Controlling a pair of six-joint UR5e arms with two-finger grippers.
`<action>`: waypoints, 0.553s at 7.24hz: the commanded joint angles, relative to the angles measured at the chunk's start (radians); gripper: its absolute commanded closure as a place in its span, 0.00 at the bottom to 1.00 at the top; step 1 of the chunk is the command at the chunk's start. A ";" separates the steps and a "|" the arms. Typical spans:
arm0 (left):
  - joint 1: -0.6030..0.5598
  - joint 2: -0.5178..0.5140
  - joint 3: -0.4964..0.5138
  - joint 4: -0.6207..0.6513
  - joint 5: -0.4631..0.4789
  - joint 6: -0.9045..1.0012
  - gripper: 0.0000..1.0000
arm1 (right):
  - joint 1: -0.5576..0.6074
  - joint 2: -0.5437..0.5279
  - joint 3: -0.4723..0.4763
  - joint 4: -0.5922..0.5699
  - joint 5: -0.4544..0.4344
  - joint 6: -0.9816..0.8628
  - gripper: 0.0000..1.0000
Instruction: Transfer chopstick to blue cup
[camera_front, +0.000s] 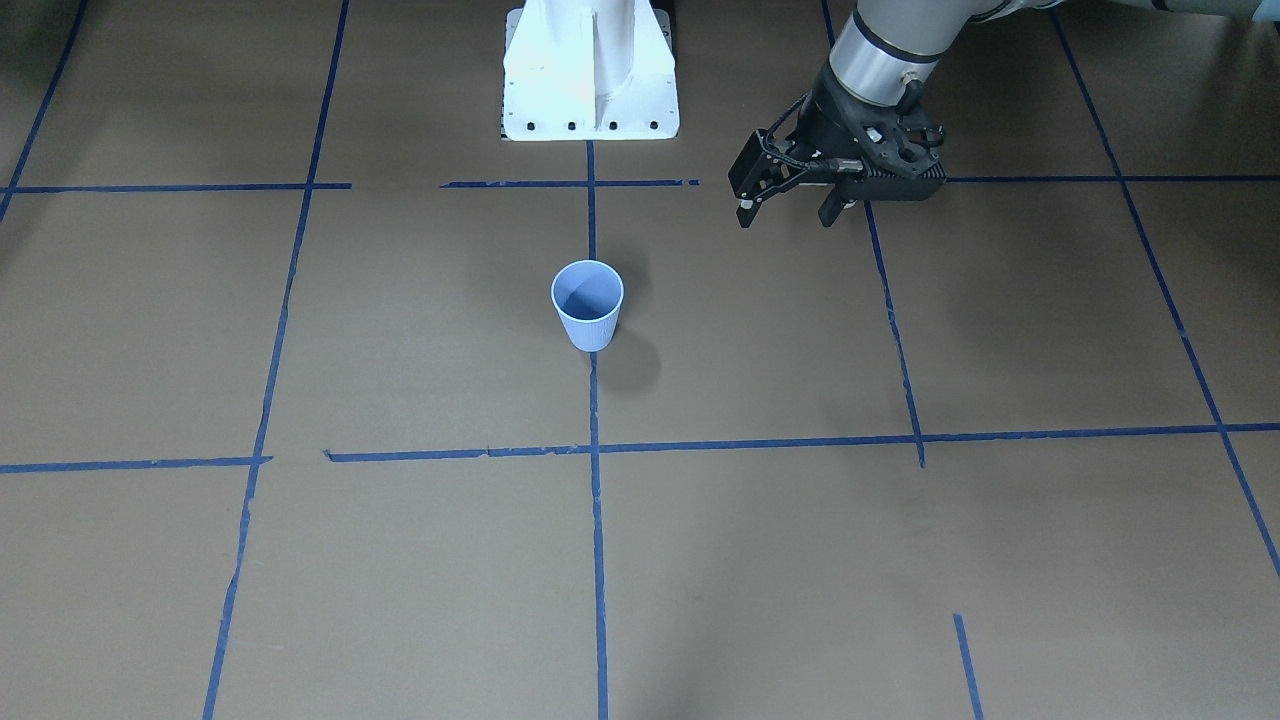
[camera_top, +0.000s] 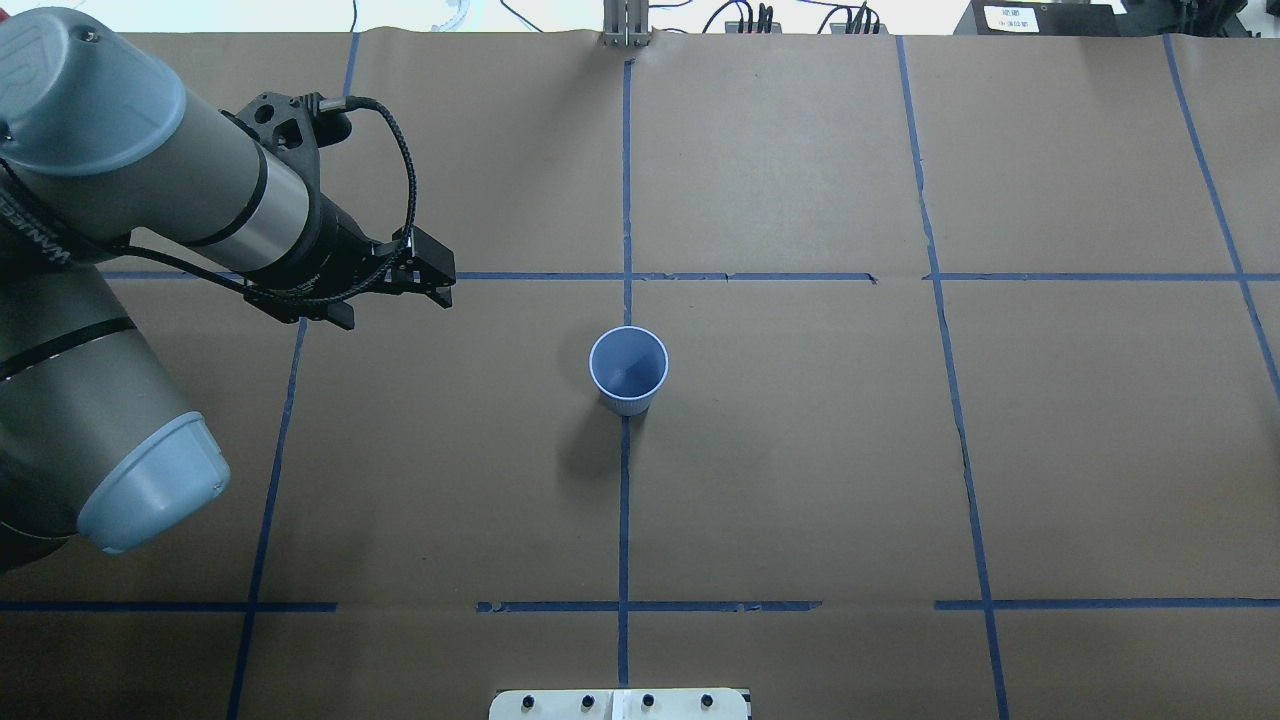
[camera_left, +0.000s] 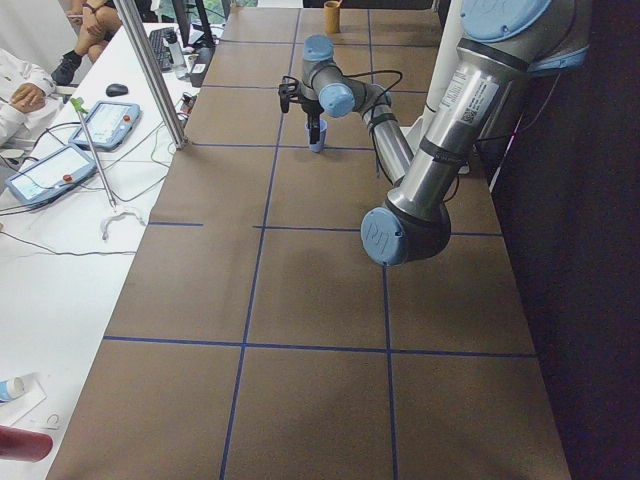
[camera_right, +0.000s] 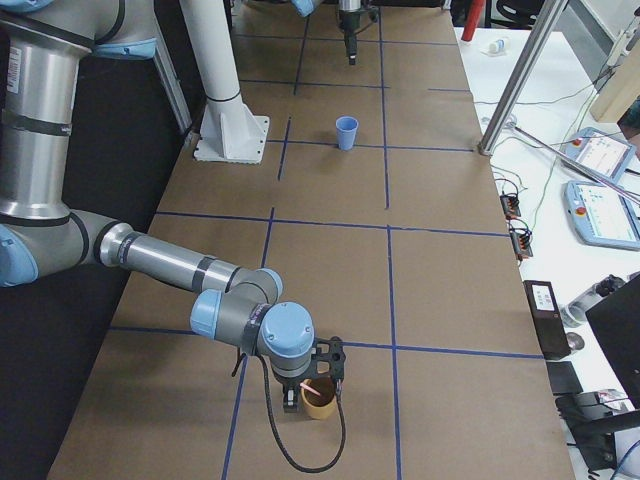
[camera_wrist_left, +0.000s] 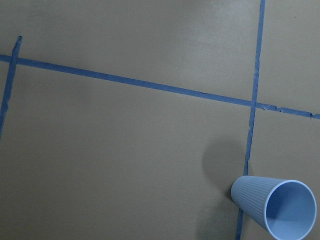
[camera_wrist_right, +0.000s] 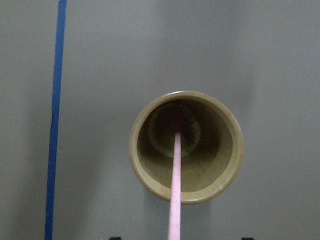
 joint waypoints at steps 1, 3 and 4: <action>0.002 0.003 0.000 -0.001 -0.001 0.000 0.00 | 0.000 0.006 -0.006 -0.001 0.000 0.008 0.83; 0.002 0.005 0.005 -0.002 0.001 0.000 0.00 | 0.002 -0.009 0.028 -0.003 0.012 0.006 1.00; 0.004 0.003 0.005 -0.004 -0.001 -0.002 0.00 | 0.006 -0.046 0.061 -0.003 0.013 0.006 1.00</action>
